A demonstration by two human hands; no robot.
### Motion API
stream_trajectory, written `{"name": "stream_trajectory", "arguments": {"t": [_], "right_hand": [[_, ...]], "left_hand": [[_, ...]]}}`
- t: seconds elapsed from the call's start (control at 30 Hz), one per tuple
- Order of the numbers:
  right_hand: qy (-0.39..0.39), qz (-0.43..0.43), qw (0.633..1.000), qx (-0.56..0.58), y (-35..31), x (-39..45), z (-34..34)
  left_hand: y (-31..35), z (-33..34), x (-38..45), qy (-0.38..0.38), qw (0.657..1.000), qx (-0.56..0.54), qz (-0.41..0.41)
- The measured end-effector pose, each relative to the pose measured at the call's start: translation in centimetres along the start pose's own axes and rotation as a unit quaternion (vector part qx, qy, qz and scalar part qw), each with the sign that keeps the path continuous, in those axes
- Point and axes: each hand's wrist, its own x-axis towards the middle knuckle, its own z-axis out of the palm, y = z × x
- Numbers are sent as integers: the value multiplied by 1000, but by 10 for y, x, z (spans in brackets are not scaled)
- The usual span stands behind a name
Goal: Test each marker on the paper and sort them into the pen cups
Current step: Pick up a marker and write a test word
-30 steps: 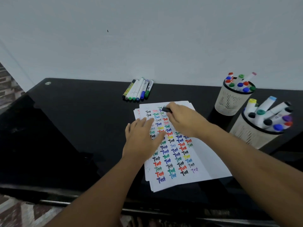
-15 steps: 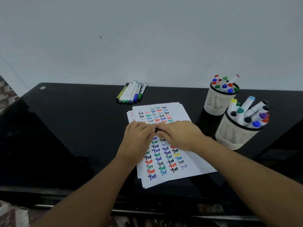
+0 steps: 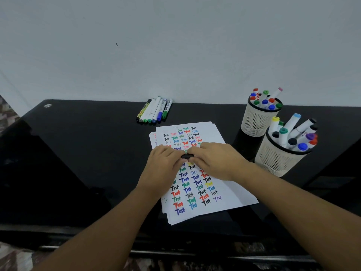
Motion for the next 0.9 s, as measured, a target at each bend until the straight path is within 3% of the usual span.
{"name": "stream_trajectory", "arguments": {"t": [0.3,0.57,0.67,0.77,0.9], "right_hand": [[10,-14,999,-29,2,-4,2],[26,28,999,-35,4,-7,-1],[51,97,989,103,10,-19,-2],[87,135,949,271,10,-31,-2],[172,192,840,477,1,-48,7]], "left_hand": [[1,-2,0,-8,1000,1,22],[4,-6,2,-41,998,-12,-39],[4,-6,4,-52,996,-10,-69],[4,-5,3,-54,996,2,-75],[5,-5,2,-67,995,-5,-79]]}}
